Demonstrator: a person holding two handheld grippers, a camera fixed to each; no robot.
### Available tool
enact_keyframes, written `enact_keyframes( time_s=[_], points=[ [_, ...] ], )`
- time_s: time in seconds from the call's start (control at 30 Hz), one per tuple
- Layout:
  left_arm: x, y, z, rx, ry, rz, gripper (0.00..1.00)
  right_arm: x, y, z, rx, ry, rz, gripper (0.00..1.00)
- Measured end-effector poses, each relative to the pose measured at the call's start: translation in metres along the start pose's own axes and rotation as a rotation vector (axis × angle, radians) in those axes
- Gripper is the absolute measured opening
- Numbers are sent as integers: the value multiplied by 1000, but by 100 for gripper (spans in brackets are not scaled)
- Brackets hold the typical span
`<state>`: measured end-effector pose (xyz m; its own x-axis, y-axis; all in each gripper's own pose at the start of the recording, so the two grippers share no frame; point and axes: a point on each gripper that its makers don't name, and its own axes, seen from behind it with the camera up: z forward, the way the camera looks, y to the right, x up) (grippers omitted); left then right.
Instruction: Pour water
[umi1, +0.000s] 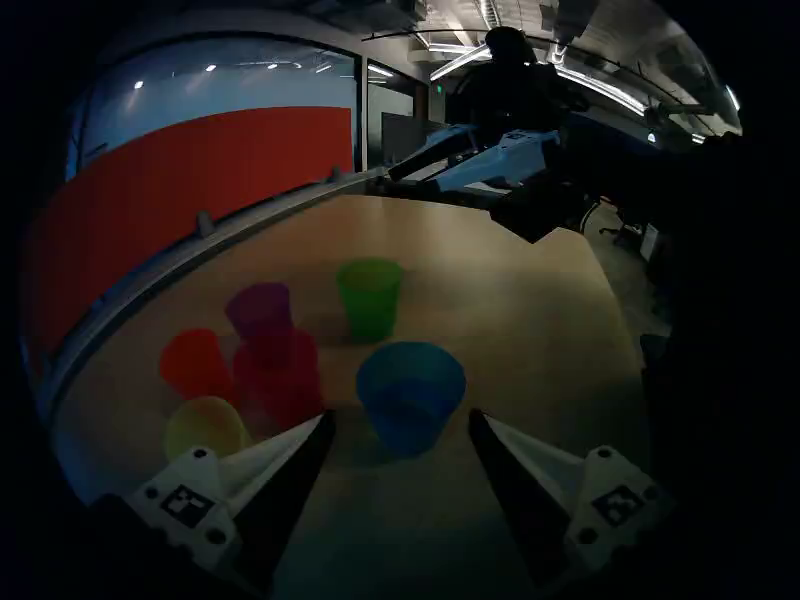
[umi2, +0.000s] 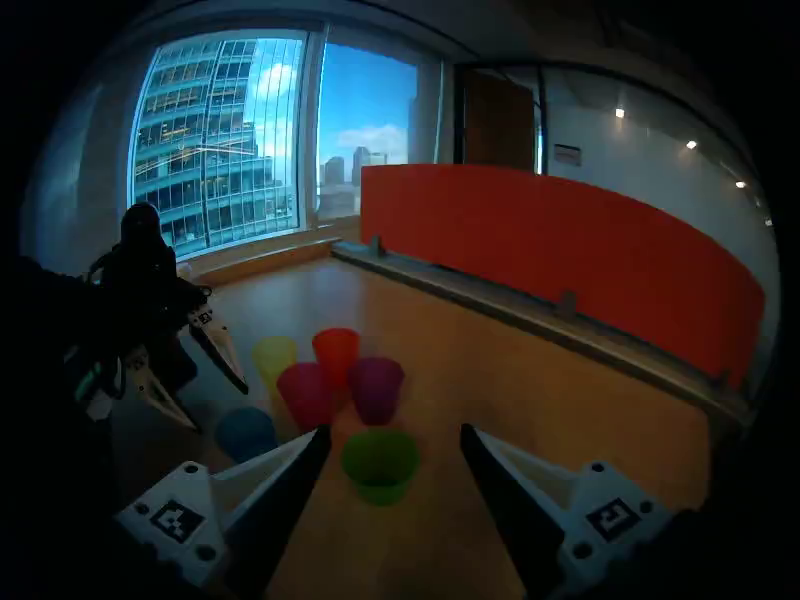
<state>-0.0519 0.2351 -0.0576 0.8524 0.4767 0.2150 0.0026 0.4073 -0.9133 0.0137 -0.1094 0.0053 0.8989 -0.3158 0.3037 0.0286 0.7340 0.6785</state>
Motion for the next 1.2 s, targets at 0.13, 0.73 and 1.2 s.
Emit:
enact_keyframes(
  time_s=[0.13,0.73,1.2],
  points=[
    [-1,0,10,-9,-5,-8,98,-4,1,4,3,-7,0,100],
    [5,8,43,-49,3,-5,98,-15,5,19,15,-28,-2,100],
    [10,7,52,-54,18,-36,95,-19,9,23,13,-32,0,100]
  ],
)
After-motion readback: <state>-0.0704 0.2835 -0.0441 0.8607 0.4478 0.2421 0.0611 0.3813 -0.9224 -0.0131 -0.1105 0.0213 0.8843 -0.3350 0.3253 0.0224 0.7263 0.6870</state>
